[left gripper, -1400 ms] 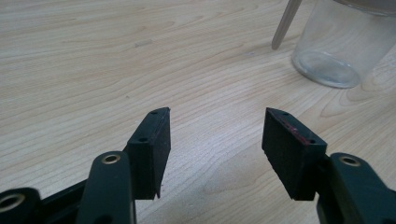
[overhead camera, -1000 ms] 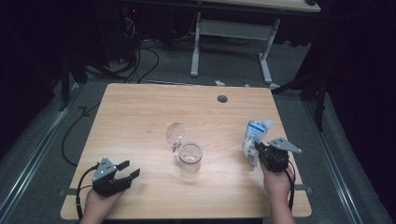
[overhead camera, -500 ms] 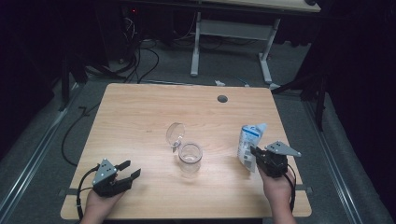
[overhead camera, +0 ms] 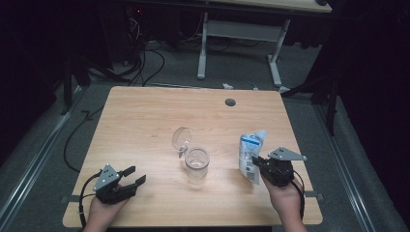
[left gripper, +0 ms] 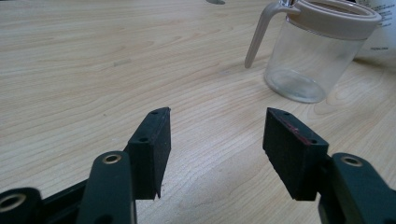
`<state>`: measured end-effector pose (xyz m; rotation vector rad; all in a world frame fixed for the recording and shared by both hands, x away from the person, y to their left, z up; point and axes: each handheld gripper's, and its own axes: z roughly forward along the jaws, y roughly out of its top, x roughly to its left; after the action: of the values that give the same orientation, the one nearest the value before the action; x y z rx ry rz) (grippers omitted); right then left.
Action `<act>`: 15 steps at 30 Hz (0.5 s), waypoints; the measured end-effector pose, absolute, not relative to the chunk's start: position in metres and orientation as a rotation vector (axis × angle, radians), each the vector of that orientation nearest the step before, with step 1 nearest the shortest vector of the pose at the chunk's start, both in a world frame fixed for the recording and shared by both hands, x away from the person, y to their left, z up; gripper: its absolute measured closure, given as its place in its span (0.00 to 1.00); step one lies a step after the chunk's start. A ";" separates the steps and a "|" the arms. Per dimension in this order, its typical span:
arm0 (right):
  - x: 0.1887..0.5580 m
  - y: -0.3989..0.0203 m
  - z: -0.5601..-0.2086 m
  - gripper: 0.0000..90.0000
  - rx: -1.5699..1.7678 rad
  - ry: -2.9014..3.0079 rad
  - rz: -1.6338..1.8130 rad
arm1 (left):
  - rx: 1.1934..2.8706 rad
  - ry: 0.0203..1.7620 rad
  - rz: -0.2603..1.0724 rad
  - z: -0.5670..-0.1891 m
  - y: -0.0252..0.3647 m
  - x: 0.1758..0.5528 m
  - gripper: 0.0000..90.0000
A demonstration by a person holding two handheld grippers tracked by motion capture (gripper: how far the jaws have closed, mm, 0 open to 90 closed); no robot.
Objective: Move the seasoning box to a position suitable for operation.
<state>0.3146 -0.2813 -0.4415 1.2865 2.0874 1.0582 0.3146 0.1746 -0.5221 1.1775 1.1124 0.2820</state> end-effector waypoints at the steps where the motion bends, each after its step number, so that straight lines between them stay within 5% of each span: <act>1: 0.315 -0.279 -0.438 0.97 1.279 2.120 1.046 | 1.183 1.111 0.286 -0.522 0.175 0.314 0.46; 15: 0.317 -0.269 -0.423 0.97 1.261 2.314 0.898 | 1.200 1.084 0.313 -0.526 0.171 0.312 0.45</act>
<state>0.3174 -0.2689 -0.4231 1.2606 2.3141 0.8980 0.3120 0.1710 -0.5259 1.1998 1.0842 0.3132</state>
